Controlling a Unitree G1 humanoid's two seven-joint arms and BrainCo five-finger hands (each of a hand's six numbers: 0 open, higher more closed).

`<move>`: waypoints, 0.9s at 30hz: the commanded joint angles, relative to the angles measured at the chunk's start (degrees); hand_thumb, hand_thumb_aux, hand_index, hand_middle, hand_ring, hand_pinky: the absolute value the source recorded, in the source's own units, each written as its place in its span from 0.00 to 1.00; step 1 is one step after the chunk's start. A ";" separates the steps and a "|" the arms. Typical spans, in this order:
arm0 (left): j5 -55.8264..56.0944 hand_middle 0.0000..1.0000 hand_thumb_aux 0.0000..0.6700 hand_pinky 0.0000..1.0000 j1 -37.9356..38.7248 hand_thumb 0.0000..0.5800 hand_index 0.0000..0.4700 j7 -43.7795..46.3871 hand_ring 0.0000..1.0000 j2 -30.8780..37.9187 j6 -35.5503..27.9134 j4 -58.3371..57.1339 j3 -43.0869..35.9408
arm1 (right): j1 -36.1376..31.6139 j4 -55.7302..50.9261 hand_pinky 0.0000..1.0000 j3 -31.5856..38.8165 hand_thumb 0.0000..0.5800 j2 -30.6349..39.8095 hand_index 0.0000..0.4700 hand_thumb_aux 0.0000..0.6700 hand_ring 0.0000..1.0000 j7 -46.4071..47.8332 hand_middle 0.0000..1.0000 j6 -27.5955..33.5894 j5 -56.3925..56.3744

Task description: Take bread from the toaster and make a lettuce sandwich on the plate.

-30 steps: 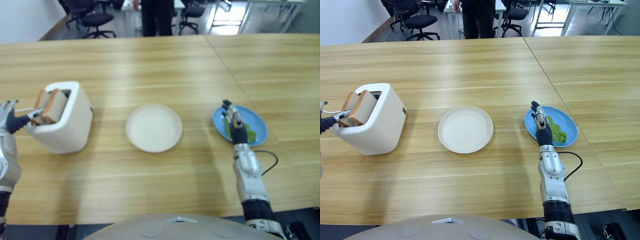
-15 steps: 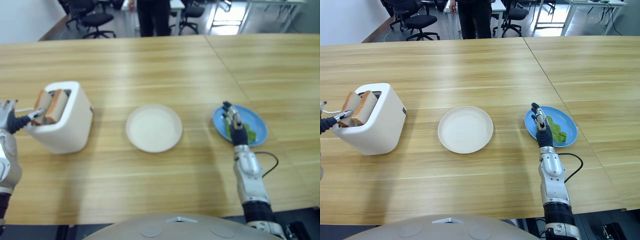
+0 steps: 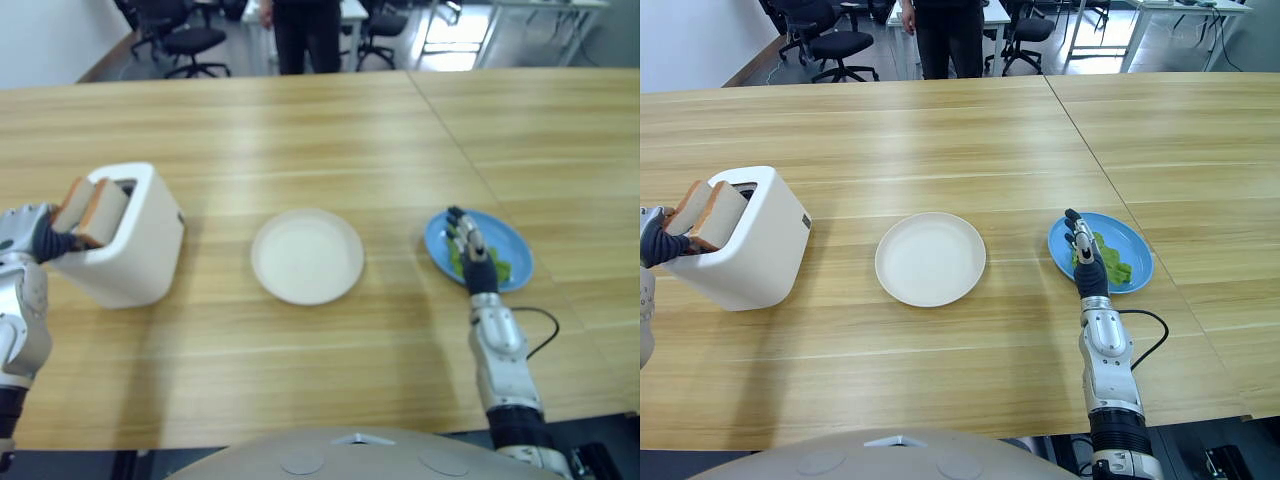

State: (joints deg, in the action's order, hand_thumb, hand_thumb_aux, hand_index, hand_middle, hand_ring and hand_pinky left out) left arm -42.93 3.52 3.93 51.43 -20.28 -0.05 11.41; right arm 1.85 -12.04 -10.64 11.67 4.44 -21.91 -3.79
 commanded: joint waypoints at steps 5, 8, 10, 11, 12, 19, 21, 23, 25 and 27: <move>1.82 1.00 1.00 1.00 -0.12 1.00 0.98 -2.86 1.00 -1.29 0.71 -0.78 2.27 | 0.57 1.17 0.00 -0.86 0.00 0.04 0.00 0.00 0.00 -0.10 0.00 1.06 -0.12; 2.17 1.00 1.00 1.00 -1.29 1.00 0.98 -7.51 1.00 -2.38 2.62 2.79 4.48 | 0.62 0.95 0.00 -0.87 0.00 -0.04 0.00 0.00 0.00 -0.18 0.00 1.00 -0.05; 2.70 1.00 1.00 1.00 -2.01 1.00 0.98 -11.91 1.00 -3.81 4.85 6.79 6.99 | 0.61 0.81 0.00 -0.81 0.00 -0.13 0.00 0.00 0.00 -0.22 0.00 0.96 0.01; 3.38 1.00 1.00 1.00 -2.44 1.00 0.98 -14.19 1.00 -4.73 6.34 9.50 8.89 | 0.59 0.76 0.00 -0.78 0.00 -0.18 0.00 0.00 0.00 -0.24 0.00 0.95 0.04; 4.39 1.00 1.00 1.00 -2.80 1.00 0.98 -16.22 1.00 -5.71 8.03 12.58 11.20 | 0.54 0.68 0.00 -0.72 0.00 -0.21 0.00 0.00 0.00 -0.22 0.00 0.95 0.05; 13.15 1.00 1.00 1.00 -6.48 1.00 0.98 -21.38 1.00 -11.78 18.94 27.78 21.75 | 0.59 0.24 0.00 -0.46 0.00 -0.51 0.00 0.00 0.00 -0.12 0.00 0.84 0.10; 16.57 1.00 1.00 1.00 -7.54 1.00 0.98 -19.67 1.00 -13.68 21.52 28.05 18.80 | 0.71 0.22 0.00 -0.42 0.00 -0.69 0.00 0.00 0.00 -0.25 0.00 0.82 0.16; 20.84 1.00 1.00 1.00 -8.80 1.00 0.98 -17.03 1.00 -16.89 23.48 27.31 14.08 | 0.70 0.24 0.00 -0.35 0.00 -0.82 0.00 0.00 0.00 -0.31 0.00 0.88 0.19; 24.02 1.00 1.00 1.00 -10.06 1.00 0.98 -12.59 1.00 -20.14 24.09 25.05 7.21 | 0.61 0.27 0.00 -0.22 0.00 -0.96 0.00 0.00 0.00 -0.33 0.00 0.96 0.27; 27.47 1.00 1.00 1.00 -11.50 1.00 0.98 -8.26 1.00 -24.76 23.45 21.24 -0.11 | 0.56 0.34 0.00 -0.08 0.00 -1.11 0.00 0.00 0.00 -0.31 0.00 1.02 0.34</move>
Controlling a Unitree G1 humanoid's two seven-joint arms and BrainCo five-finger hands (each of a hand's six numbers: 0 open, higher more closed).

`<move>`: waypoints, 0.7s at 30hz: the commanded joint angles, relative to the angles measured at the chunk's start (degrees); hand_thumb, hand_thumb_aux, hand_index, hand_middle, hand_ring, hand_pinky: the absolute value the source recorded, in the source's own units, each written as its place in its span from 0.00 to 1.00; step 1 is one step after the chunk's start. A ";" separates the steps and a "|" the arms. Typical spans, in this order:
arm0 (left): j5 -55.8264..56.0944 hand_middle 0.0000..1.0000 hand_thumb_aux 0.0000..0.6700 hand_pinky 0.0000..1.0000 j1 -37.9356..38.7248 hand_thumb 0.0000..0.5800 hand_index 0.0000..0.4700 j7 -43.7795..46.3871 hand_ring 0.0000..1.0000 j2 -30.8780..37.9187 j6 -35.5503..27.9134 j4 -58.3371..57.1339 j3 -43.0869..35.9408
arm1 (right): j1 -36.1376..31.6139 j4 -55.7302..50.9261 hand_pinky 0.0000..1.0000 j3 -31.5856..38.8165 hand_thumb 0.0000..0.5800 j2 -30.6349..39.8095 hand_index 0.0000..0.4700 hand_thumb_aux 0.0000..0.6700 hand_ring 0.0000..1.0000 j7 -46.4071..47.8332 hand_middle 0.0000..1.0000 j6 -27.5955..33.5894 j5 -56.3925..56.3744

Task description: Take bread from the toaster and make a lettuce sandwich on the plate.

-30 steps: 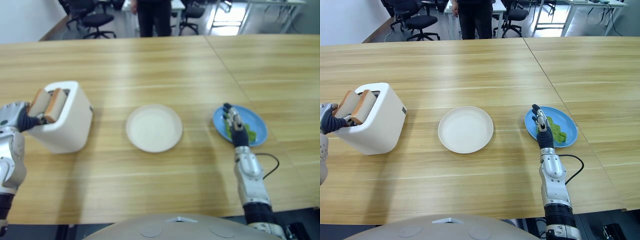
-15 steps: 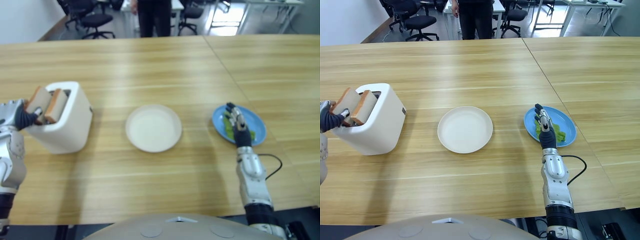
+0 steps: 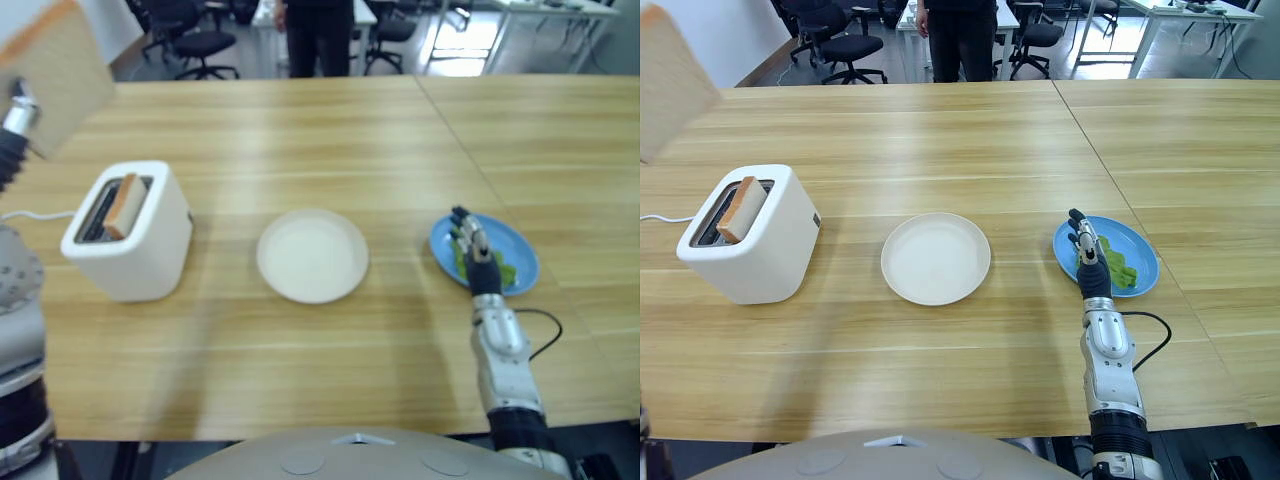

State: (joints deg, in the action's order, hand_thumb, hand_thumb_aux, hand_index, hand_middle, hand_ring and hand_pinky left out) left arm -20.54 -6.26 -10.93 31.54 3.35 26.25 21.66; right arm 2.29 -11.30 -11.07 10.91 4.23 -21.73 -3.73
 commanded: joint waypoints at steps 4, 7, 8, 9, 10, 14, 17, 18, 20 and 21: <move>13.75 1.00 1.00 1.00 -2.73 1.00 0.98 17.35 1.00 -14.17 -2.05 -17.02 -21.82 | -0.25 -0.68 0.00 0.65 0.00 -0.52 0.00 0.00 0.00 0.15 0.00 0.91 0.42; 15.58 1.00 1.00 1.00 -3.40 1.00 0.98 22.05 1.00 -18.73 -1.61 -25.48 -27.16 | -0.51 -0.87 0.00 0.82 0.00 -0.65 0.00 0.00 0.00 0.24 0.00 1.02 0.56; 15.37 1.00 1.00 1.00 -3.80 1.00 0.98 22.81 1.00 -19.80 -1.25 -28.43 -28.61 | -0.54 -0.89 0.00 0.85 0.00 -0.69 0.00 0.00 0.00 0.25 0.00 1.04 0.59; 15.19 1.00 1.00 1.00 -4.24 1.00 0.98 23.55 1.00 -20.77 -0.91 -31.19 -29.90 | -0.53 -0.82 0.00 0.88 0.00 -0.74 0.00 0.00 0.00 0.25 0.00 1.08 0.63; 15.17 1.00 1.00 1.00 -4.76 1.00 0.98 24.30 1.00 -21.67 -0.68 -33.77 -30.97 | -0.43 -0.66 0.00 0.89 0.00 -0.79 0.00 0.00 0.00 0.25 0.00 1.11 0.63; 12.88 1.00 1.00 1.00 -8.90 1.00 0.98 23.21 1.00 -23.97 1.72 -44.31 -32.91 | -0.27 -0.54 0.00 0.97 0.00 -0.93 0.00 0.00 0.00 0.23 0.00 1.15 0.65; 11.02 1.00 1.00 1.00 -12.25 1.00 0.98 22.18 1.00 -24.74 3.75 -51.71 -34.03 | -0.27 -0.38 0.00 1.10 0.00 -0.93 0.00 0.00 0.00 0.29 0.00 1.24 0.64; 10.35 1.00 1.00 1.00 -13.17 1.00 0.98 21.65 1.00 -24.81 4.61 -53.89 -34.28 | -0.24 -0.20 0.00 1.15 0.00 -0.88 0.00 0.00 0.00 0.36 0.00 1.31 0.59; 9.06 1.00 1.00 1.00 -15.04 1.00 0.98 20.81 1.00 -24.85 6.03 -58.15 -34.69 | -0.13 0.13 0.00 1.20 0.00 -0.72 0.00 0.00 0.00 0.43 0.00 1.42 0.48; 7.89 1.00 1.00 1.00 -15.80 1.00 0.98 19.68 1.00 -24.54 6.63 -59.74 -35.02 | -0.09 0.26 0.00 1.25 0.00 -0.62 0.00 0.00 0.00 0.48 0.00 1.48 0.43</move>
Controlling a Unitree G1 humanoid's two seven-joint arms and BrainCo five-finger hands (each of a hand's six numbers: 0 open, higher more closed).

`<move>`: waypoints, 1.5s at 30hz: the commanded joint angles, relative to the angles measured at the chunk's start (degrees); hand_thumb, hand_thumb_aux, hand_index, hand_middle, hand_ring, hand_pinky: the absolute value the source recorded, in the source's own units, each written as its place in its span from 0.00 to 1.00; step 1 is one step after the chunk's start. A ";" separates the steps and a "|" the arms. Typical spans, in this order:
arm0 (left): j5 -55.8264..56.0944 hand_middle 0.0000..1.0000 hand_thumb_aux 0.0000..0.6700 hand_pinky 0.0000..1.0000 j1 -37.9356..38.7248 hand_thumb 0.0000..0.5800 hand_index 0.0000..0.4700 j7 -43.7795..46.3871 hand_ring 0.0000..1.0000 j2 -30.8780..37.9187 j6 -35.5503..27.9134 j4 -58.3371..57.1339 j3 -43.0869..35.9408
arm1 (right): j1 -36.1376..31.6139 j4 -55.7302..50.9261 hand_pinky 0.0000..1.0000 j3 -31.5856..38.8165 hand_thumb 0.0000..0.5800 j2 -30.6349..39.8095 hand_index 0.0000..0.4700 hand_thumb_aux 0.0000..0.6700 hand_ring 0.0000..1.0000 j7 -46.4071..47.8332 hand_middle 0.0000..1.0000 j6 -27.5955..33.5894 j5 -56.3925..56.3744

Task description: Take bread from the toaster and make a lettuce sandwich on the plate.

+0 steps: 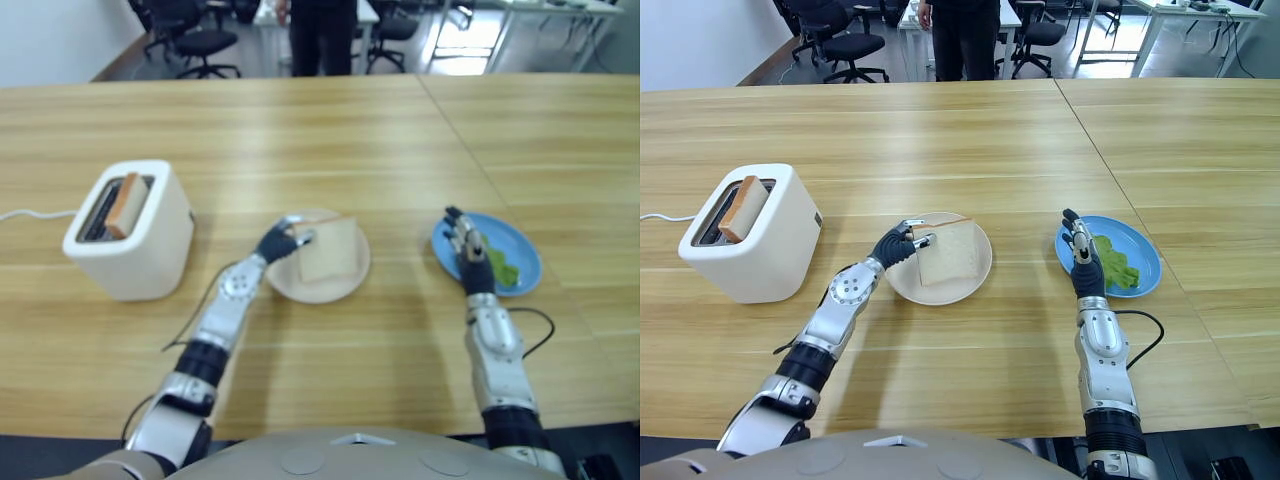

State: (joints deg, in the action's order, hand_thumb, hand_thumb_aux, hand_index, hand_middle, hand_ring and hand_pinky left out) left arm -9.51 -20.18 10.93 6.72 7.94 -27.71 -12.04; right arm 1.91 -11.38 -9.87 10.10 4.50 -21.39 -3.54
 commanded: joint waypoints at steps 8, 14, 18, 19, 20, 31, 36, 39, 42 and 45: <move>-16.75 0.00 0.00 0.00 -4.32 0.00 0.00 -7.64 0.00 5.16 -1.41 -10.16 -8.35 | 1.14 1.88 0.00 0.01 0.00 0.44 0.00 0.00 0.00 0.34 0.00 1.62 0.07; -29.92 0.00 0.00 0.00 -1.92 0.00 0.00 -10.51 0.00 10.42 -11.16 -1.20 -14.14 | 1.54 2.57 0.00 0.09 0.00 0.50 0.00 0.00 0.00 0.51 0.00 1.83 -0.02; -37.94 0.00 0.00 0.00 0.95 0.00 0.00 -13.34 0.00 13.79 -14.53 12.91 -14.82 | 1.69 2.82 0.00 0.07 0.00 0.63 0.00 0.00 0.00 0.66 0.00 1.95 -0.14; -39.80 0.00 0.00 0.00 1.80 0.00 0.00 -14.13 0.00 14.52 -14.80 17.06 -14.61 | 1.72 2.91 0.00 0.11 0.00 0.65 0.00 0.00 0.00 0.69 0.00 1.99 -0.13; -41.03 0.00 0.00 0.00 2.76 0.00 0.00 -14.76 0.00 15.00 -14.86 21.28 -14.10 | 1.75 3.03 0.00 0.16 0.00 0.66 0.00 0.00 0.00 0.74 0.00 2.03 -0.12; -49.41 0.00 0.00 0.00 15.20 0.00 0.00 -19.64 0.00 14.52 -17.86 42.90 -8.77 | 1.86 8.29 0.00 -3.14 0.00 10.48 0.00 0.00 0.00 -4.76 0.00 -2.24 13.87; -46.00 0.00 0.00 0.00 16.19 0.00 0.00 -21.10 0.00 12.69 -16.42 34.40 -8.03 | -1.18 -3.56 0.00 -2.69 0.00 28.12 0.00 0.00 0.00 -18.39 0.00 -1.97 36.19; -41.11 0.00 0.00 0.00 16.25 0.00 0.00 -22.02 0.00 10.63 -14.10 29.73 -7.03 | -5.73 -15.81 0.00 6.36 0.00 38.41 0.00 0.00 0.00 -30.32 0.00 3.38 53.54; -36.58 0.00 0.00 0.00 16.45 0.00 0.00 -22.42 0.00 8.58 -11.39 27.29 -6.61 | -12.22 -30.88 0.00 15.52 0.00 42.15 0.00 0.00 0.00 -37.69 0.00 6.25 62.00; -33.60 0.00 0.00 0.00 16.83 0.00 0.00 -22.47 0.00 7.07 -10.09 27.50 -5.94 | -17.18 -40.72 0.00 22.32 0.00 41.81 0.00 0.00 0.00 -43.11 0.00 6.88 65.63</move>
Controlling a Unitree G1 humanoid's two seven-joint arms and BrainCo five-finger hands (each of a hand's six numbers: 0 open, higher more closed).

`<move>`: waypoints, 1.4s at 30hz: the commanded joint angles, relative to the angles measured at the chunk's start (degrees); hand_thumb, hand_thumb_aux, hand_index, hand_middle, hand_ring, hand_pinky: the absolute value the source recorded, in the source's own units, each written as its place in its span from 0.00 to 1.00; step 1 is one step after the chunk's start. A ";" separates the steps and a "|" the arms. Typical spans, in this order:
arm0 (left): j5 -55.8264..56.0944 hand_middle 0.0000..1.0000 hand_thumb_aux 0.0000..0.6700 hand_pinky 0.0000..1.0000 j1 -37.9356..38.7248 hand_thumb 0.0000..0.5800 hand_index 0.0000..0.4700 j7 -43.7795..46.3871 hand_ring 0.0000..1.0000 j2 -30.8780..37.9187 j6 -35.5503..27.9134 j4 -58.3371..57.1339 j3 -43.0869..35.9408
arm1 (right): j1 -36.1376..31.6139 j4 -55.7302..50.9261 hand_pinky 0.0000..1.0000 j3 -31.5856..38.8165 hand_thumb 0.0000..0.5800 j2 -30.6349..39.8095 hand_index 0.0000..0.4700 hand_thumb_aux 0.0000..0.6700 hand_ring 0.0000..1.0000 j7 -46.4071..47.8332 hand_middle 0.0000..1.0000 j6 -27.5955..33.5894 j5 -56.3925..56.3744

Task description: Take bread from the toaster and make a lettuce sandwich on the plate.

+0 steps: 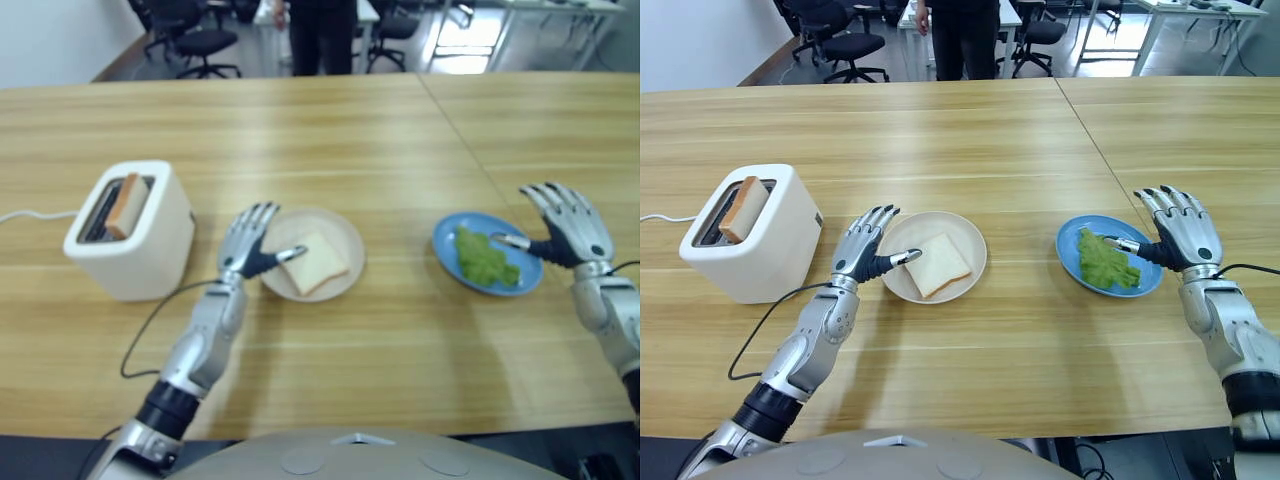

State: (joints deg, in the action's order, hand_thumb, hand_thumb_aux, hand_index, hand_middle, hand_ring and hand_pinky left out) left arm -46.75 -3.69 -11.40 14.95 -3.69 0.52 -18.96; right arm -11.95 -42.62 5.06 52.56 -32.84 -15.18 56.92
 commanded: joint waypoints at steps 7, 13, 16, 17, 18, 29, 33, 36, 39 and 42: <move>5.59 0.00 0.00 0.00 -0.36 0.00 0.00 0.16 0.00 -1.21 1.97 -1.93 1.78 | -10.81 -24.35 0.00 17.47 0.00 -4.65 0.00 0.00 0.00 -10.97 0.00 2.19 6.05; 6.14 0.00 0.00 0.00 -0.47 0.00 0.00 0.38 0.00 -1.09 2.16 -2.49 2.03 | -11.85 -27.09 0.00 21.33 0.00 -4.71 0.00 0.00 0.00 -12.34 0.00 2.53 4.45; 6.27 0.00 0.00 0.00 -0.43 0.00 0.00 0.27 0.00 -1.12 2.17 -2.84 2.03 | -11.87 -26.50 0.00 22.34 0.00 -4.24 0.00 0.00 0.00 -12.94 0.00 2.35 4.01; 6.28 0.00 0.00 0.00 -0.38 0.00 0.00 0.21 0.00 -1.14 2.14 -2.91 2.03 | -11.99 -26.31 0.00 22.85 0.00 -4.15 0.00 0.00 0.00 -13.02 0.00 2.35 3.94; 6.29 0.00 0.00 0.00 -0.31 0.00 0.00 0.17 0.00 -1.16 2.10 -2.92 2.04 | -12.15 -26.13 0.00 23.36 0.00 -4.12 0.00 0.00 0.00 -13.03 0.00 2.36 3.91; 6.23 0.00 0.00 0.00 -0.49 0.00 0.00 0.33 0.00 -1.18 2.17 -3.53 1.66 | -13.03 -26.30 0.00 26.24 1.00 -4.94 0.98 1.00 0.00 -11.43 0.00 0.64 1.72; 6.08 0.00 0.00 0.00 -0.52 0.00 0.00 0.31 0.00 -1.09 2.17 -3.66 1.62 | -12.97 -26.30 0.00 26.75 1.00 -4.75 0.98 1.00 0.00 -10.93 0.00 -0.10 0.70; 6.04 0.00 0.00 0.00 -0.48 0.00 0.00 0.27 0.00 -1.09 2.21 -3.79 1.60 | -12.96 -26.16 0.18 26.97 1.00 -4.52 0.98 1.00 0.18 -10.59 0.18 -0.69 -0.10; 5.83 0.00 0.00 0.00 -0.46 0.00 0.00 0.09 0.00 -1.19 2.20 -4.23 1.36 | -12.77 -25.69 0.63 26.63 1.00 -3.99 0.98 1.00 0.63 -10.44 0.63 -1.64 -1.19; 5.63 0.00 0.00 0.00 -0.44 0.00 0.00 -0.08 0.00 -1.35 2.17 -4.47 1.16 | -12.30 -24.74 1.00 25.63 1.00 -3.24 0.98 1.00 1.00 -10.46 1.00 -3.15 -3.09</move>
State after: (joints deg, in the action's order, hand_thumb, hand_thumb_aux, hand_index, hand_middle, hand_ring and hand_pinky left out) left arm -40.74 -4.08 -11.46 13.51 -1.30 -2.92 -17.43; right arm -25.08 -68.17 31.16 48.58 -44.03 -17.12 54.96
